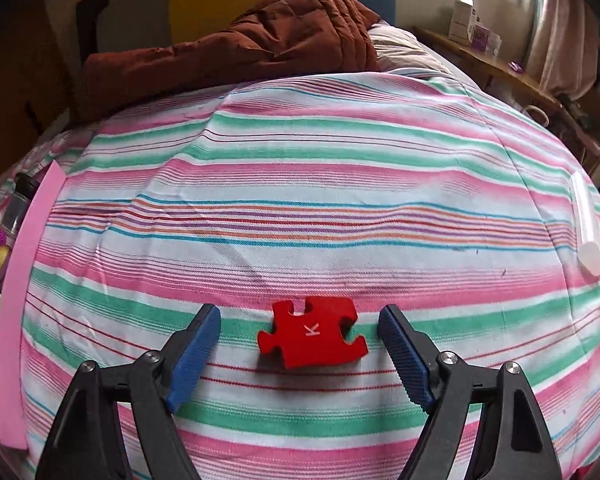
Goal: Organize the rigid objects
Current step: 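Grasp the brown spiky ball with the left gripper while the right gripper grasps the red K puzzle piece, then carry the brown spiky ball over the tray with the left gripper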
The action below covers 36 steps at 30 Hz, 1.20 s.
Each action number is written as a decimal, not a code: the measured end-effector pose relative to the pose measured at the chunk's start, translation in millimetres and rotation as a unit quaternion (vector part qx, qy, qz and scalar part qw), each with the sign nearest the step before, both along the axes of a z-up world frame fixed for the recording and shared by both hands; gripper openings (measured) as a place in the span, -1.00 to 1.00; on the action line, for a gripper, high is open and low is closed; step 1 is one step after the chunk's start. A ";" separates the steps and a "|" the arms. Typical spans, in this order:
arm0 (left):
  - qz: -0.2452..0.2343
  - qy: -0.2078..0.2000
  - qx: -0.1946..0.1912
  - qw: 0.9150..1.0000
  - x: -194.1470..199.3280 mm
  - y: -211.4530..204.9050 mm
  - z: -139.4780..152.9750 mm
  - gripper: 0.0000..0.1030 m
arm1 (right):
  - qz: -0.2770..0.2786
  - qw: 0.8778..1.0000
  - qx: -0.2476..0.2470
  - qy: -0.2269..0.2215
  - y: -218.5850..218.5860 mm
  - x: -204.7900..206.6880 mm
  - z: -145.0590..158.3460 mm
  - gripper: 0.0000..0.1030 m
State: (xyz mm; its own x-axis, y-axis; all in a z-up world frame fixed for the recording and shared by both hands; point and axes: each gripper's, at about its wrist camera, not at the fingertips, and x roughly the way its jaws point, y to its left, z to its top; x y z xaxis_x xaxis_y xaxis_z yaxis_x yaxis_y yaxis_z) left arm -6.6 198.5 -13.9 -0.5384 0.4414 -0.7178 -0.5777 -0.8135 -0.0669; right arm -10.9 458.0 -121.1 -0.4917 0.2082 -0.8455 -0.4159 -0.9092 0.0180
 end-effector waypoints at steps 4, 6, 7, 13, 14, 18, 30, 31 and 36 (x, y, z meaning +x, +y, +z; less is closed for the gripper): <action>0.007 0.001 0.002 1.000 2.5 -9.9 1.7 0.22 | 0.018 1.000 0.007 0.001 -6.4 0.1 2.9 0.01; 0.011 0.000 0.003 1.000 2.7 -14.4 1.8 0.22 | 0.034 0.999 0.011 -0.006 -14.2 0.8 4.4 -0.09; 0.012 0.000 0.005 1.000 3.1 -17.1 1.9 0.22 | 0.044 0.999 0.014 -0.010 -19.4 2.3 4.3 -0.09; 0.025 0.003 0.009 1.000 5.1 -34.2 2.5 0.22 | 0.106 0.994 -0.005 -0.021 -44.4 29.4 4.9 -0.09; 0.029 0.003 0.010 1.000 5.5 -38.2 2.4 0.22 | 0.112 0.993 -0.006 -0.022 -46.9 33.8 4.7 -0.09; 0.042 0.005 0.010 0.999 5.9 -51.5 1.6 0.22 | 0.128 0.992 -0.006 -0.021 -51.9 49.7 4.5 -0.09; 0.093 0.012 0.004 0.996 7.7 -94.7 3.3 0.22 | 0.129 0.991 0.021 0.012 -58.0 60.8 1.3 -0.09; 0.097 0.012 0.003 0.995 7.7 -98.0 2.7 0.22 | 0.128 0.991 0.021 0.014 -58.3 61.5 1.3 -0.09; 0.111 0.010 -0.001 0.994 8.1 -110.2 -0.1 0.22 | 0.128 0.991 0.031 0.019 -60.4 63.2 0.3 -0.09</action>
